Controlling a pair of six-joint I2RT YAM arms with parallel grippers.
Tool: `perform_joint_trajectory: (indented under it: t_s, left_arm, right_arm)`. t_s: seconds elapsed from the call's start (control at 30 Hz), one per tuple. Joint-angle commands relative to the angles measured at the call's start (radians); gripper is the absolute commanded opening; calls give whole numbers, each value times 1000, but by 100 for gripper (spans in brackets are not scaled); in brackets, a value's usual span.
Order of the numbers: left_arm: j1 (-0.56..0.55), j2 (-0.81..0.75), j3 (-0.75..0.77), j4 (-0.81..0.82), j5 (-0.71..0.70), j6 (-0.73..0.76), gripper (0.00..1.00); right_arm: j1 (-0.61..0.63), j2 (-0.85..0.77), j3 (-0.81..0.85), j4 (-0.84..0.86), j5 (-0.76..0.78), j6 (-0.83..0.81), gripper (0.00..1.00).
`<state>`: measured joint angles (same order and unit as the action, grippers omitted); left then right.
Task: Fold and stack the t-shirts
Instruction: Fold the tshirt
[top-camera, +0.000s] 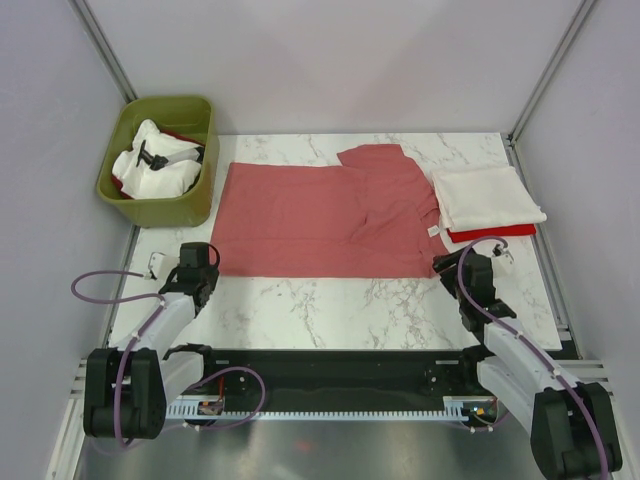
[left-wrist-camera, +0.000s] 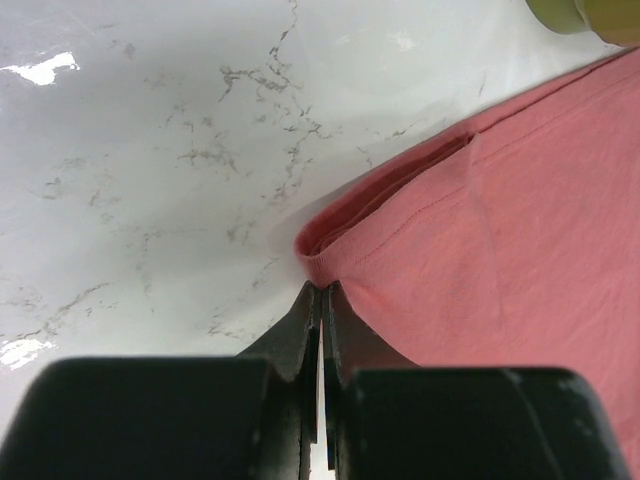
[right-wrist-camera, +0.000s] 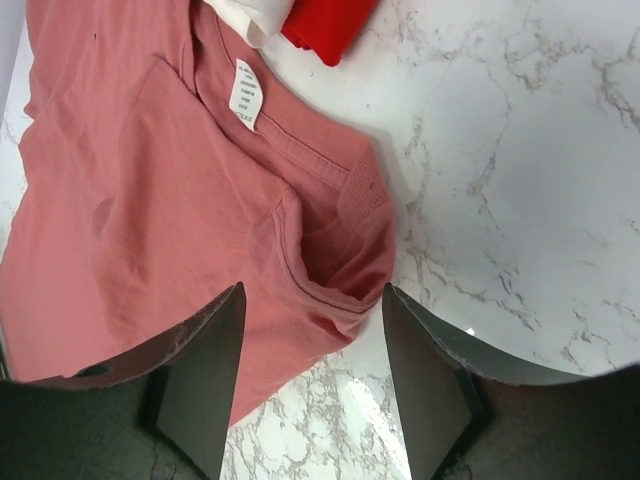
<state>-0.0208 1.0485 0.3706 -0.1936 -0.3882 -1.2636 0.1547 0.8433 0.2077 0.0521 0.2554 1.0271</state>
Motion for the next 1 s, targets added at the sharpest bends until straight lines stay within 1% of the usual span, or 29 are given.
perform_joint_trajectory:
  t_s: [0.0,0.03,0.17,0.27,0.33,0.5,0.57,0.67,0.73,0.8,0.97]
  left_arm:
    - [7,10,19,-13,-37,-13,2]
    - [7,13,21,-12,-37,-10,2]
    - [9,18,21,-12,-35,-10,2]
    - [7,19,19,-12,-37,-8,2]
    - [9,24,21,-12,-37,-8,2]
    - [7,27,22,-12,-40,-8,2]
    - [7,27,22,-12,-40,-7,2]
    - [7,27,24,-12,-40,-6,2]
    - [9,27,24,-12,-40,-6,2]
    - [7,27,24,-12,-41,-5,2]
    - [9,28,25,-12,-41,-5,2]
  right_arm:
    - [8,32,12,80,-7,-42,64]
    - [14,54,19,84,-18,-45,62]
    - [17,183,61,75,-15,-44,60]
    - [17,200,70,69,27,-32,56]
    - [17,191,73,52,68,-22,55]
    - [17,165,79,-1,110,-6,56]
    - [17,125,81,-46,137,1,57]
    - [19,24,53,-51,166,-1,56]
    - [17,-44,41,-49,160,-12,56]
    - [19,-68,38,-49,116,-24,58]
    - [20,-50,22,-17,51,-13,65]
